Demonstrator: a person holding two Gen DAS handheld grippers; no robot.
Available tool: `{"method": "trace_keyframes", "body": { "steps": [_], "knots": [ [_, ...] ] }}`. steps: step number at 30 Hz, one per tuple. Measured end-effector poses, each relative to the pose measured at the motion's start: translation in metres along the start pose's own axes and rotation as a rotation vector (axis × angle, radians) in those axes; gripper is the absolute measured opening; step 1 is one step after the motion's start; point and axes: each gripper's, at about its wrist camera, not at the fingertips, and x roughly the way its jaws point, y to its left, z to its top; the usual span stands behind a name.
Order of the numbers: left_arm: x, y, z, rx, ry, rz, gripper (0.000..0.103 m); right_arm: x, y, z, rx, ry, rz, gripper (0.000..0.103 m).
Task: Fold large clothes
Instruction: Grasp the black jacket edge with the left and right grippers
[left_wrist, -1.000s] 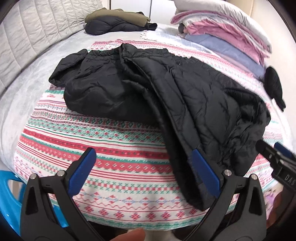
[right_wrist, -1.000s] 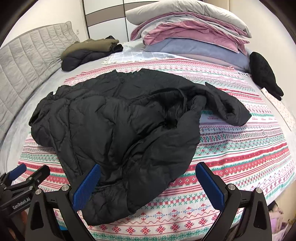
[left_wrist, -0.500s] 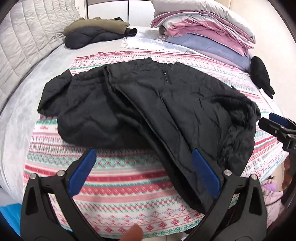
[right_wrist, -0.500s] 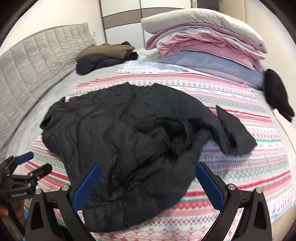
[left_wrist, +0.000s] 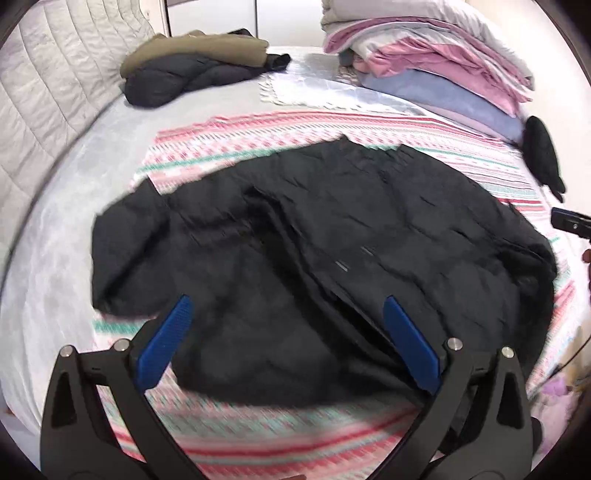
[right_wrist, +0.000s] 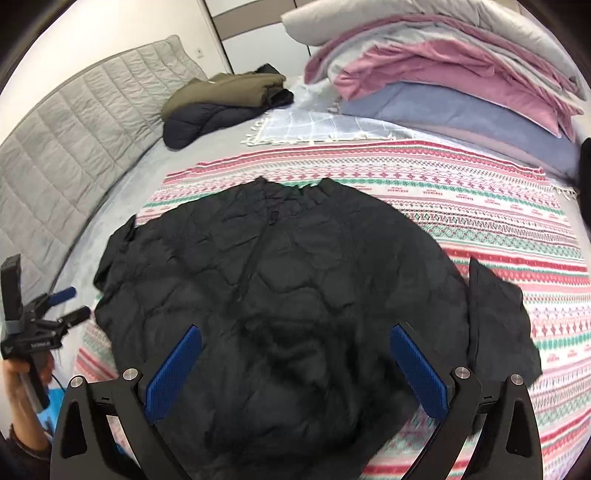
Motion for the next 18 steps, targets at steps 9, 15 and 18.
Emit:
{"method": "trace_keyframes", "body": {
  "steps": [9, 15, 18],
  "knots": [
    [0.078, 0.032, 0.069, 0.16, 0.105, 0.001, 0.103, 0.074, -0.04, 0.053, -0.026, 0.071, -0.015, 0.103],
    [0.132, 0.056, 0.127, 0.162, 0.079, 0.077, 0.102, 0.129, -0.079, 0.085, -0.019, 0.141, -0.09, 0.103],
    [0.172, 0.059, 0.137, 0.161, 0.113, 0.055, 0.102, 0.152, -0.093, 0.088, -0.056, 0.184, -0.165, 0.103]
  ]
}}
